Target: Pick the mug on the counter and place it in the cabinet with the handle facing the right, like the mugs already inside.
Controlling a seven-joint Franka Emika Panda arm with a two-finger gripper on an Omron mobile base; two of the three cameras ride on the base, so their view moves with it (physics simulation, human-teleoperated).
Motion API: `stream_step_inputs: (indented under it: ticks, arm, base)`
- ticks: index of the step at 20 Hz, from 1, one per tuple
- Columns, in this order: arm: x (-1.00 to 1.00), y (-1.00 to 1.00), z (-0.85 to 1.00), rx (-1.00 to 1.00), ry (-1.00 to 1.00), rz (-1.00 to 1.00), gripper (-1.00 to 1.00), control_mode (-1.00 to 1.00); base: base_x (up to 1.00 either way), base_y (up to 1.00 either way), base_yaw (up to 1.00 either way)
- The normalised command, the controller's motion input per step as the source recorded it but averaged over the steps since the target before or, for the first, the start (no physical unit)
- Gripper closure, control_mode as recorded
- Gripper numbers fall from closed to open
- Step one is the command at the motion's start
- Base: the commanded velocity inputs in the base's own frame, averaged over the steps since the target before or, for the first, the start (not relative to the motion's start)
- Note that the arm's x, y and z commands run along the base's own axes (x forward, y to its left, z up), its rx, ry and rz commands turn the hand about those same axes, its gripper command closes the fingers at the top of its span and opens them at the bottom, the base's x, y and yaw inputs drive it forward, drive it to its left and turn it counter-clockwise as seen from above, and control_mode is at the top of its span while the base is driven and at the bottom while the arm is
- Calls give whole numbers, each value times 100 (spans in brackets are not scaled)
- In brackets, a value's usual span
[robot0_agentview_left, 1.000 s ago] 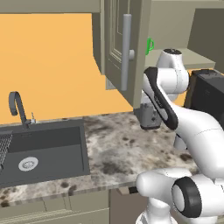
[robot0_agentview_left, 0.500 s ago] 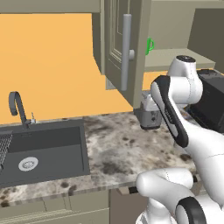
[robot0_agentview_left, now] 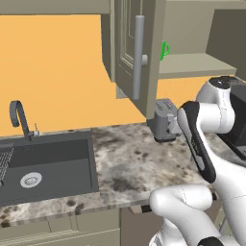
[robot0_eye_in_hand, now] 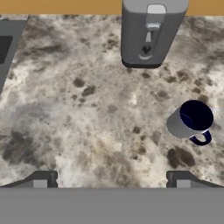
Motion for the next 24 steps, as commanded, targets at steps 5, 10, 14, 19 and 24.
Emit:
stream_step_inputs:
  ticks: [5,10,14,19,24]
  arm:
    - [0,-44,-38,0,-1,0,-100,-100]
    - [0,-42,-36,0,0,0,-100,-100]
    - [0,-38,-39,0,0,1,-100,-100]
    - [0,-33,-39,0,0,2,-100,-100]
    - [0,-29,-34,0,0,0,-100,-100]
  base:
    - [0,0,0]
    - [0,0,0]
    - [0,0,0]
    - [0,0,0]
    - [0,0,0]
